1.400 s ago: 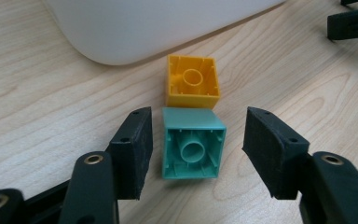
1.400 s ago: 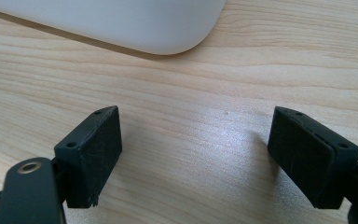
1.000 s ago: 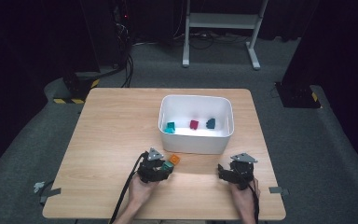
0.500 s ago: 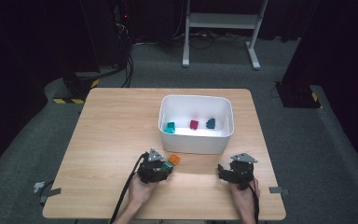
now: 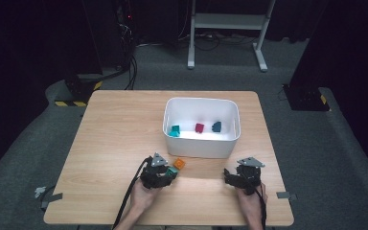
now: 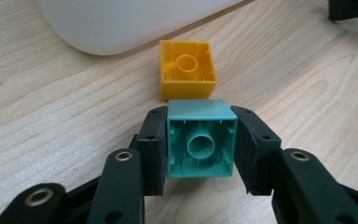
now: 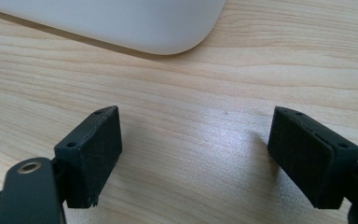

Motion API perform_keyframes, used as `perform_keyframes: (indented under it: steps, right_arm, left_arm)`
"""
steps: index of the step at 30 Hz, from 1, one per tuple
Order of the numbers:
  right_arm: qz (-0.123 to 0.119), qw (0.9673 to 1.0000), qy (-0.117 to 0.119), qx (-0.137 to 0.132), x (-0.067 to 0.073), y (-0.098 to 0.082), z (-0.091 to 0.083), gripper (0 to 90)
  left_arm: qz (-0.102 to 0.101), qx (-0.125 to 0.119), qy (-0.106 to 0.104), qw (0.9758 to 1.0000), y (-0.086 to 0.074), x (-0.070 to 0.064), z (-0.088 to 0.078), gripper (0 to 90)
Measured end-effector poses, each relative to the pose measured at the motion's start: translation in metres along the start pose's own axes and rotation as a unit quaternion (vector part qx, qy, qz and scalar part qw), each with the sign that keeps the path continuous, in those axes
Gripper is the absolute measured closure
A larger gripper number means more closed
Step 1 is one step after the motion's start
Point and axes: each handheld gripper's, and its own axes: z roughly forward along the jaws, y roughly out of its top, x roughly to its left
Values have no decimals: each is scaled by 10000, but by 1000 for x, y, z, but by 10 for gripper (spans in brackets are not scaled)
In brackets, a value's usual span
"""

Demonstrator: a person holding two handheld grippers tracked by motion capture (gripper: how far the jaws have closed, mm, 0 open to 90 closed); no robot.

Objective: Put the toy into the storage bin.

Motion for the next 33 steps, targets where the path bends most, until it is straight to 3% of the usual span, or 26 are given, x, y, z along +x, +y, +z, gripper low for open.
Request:
perform_keyframes:
  steps: [8,20,33]
  right_arm:
    - [1,10000,1,0,0,0,0,173]
    - [-1,10000,0,-1,0,0,0,173]
    - [-5,10000,0,-2,0,0,0,173]
  left_arm:
    - [160,88,-39,9998,2,-2,-8,583]
    - [-111,-147,-419,9990,10,4,-31,583]
    - [-23,-165,-339,9993,20,9,-48,583]
